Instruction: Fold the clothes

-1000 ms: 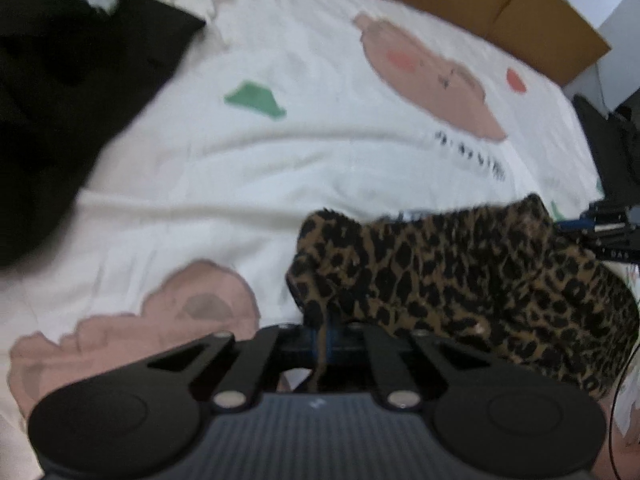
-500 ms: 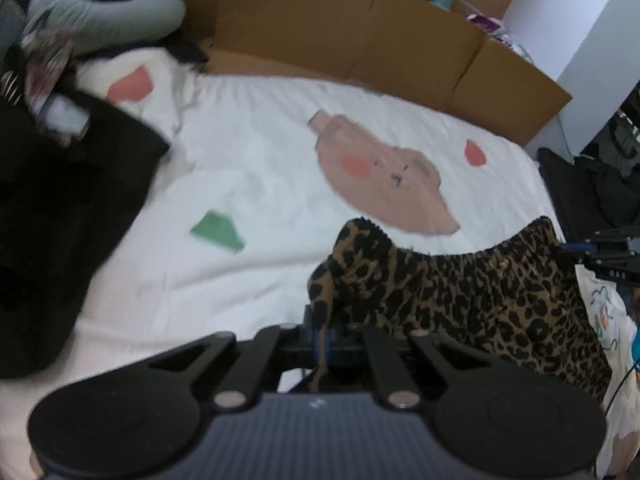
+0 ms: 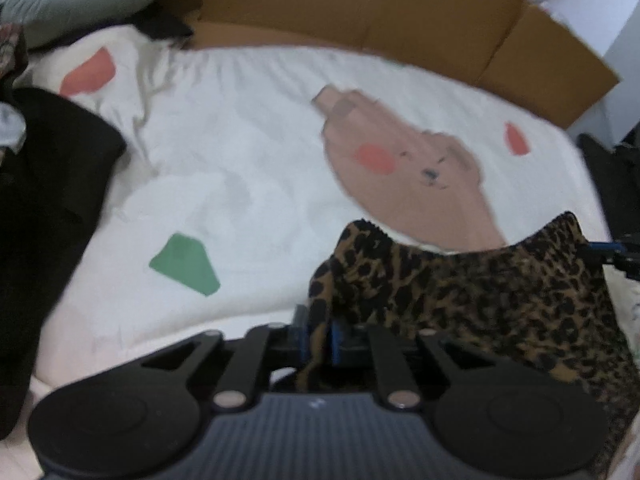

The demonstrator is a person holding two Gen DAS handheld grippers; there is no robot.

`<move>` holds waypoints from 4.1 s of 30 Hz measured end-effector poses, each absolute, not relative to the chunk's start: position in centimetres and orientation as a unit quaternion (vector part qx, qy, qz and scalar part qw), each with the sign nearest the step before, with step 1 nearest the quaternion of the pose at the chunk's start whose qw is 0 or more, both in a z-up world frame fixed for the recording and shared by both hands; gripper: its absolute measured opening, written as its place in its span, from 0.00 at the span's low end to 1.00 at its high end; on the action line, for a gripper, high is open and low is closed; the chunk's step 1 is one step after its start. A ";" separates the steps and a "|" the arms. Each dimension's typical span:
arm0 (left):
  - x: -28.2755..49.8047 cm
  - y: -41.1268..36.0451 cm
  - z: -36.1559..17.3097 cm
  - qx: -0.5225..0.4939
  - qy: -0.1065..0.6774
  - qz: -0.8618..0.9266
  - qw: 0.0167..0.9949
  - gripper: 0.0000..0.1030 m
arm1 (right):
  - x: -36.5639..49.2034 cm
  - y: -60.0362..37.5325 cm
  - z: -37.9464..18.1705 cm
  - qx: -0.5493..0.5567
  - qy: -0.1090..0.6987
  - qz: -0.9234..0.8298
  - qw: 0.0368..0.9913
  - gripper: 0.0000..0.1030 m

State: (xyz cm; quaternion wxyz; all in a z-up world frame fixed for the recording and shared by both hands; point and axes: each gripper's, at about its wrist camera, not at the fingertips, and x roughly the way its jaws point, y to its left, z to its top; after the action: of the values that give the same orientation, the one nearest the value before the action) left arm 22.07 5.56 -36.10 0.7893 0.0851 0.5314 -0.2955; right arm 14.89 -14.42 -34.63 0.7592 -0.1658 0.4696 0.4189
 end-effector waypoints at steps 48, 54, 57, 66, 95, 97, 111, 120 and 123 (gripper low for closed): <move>30.4 1.5 -32.3 0.120 0.435 -0.329 0.829 0.03 | 22.3 -8.8 -29.5 -0.241 0.383 0.421 0.786 0.00; 33.5 0.5 -32.0 0.117 0.425 -0.318 0.839 0.02 | 25.1 -5.3 -29.2 -0.245 0.377 0.415 0.791 0.00; 34.7 0.4 -32.1 0.118 0.423 -0.314 0.842 0.02 | 26.0 -3.7 -29.3 -0.251 0.373 0.413 0.792 0.00; 37.7 -0.4 -32.8 0.117 0.419 -0.306 0.847 0.02 | 28.4 0.1 -29.9 -0.272 0.367 0.401 0.794 0.00; 34.2 0.2 -30.8 0.100 0.450 -0.303 0.834 0.43 | 28.5 -5.7 -27.8 -0.247 0.384 0.394 0.798 0.42; 32.5 0.1 -30.2 0.096 0.454 -0.308 0.831 0.43 | 27.8 -7.5 -27.3 -0.243 0.388 0.396 0.796 0.42; 21.6 -0.6 -27.3 0.088 0.469 -0.368 0.798 0.57 | 24.4 -22.2 -26.2 -0.199 0.396 0.354 0.823 0.42; 17.7 -2.1 -28.2 0.085 0.475 -0.389 0.785 0.58 | 23.6 -25.8 -30.4 -0.171 0.425 0.334 0.824 0.42; 16.1 -2.6 -29.3 0.094 0.481 -0.398 0.776 0.58 | 23.9 -26.1 -32.1 -0.158 0.437 0.326 0.823 0.42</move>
State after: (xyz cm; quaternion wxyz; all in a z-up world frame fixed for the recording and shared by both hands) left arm 16.09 -2.60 -29.33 0.7758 0.0935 0.4810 -0.3975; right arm 23.87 -26.14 -32.09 0.8234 -0.1579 0.4369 0.3260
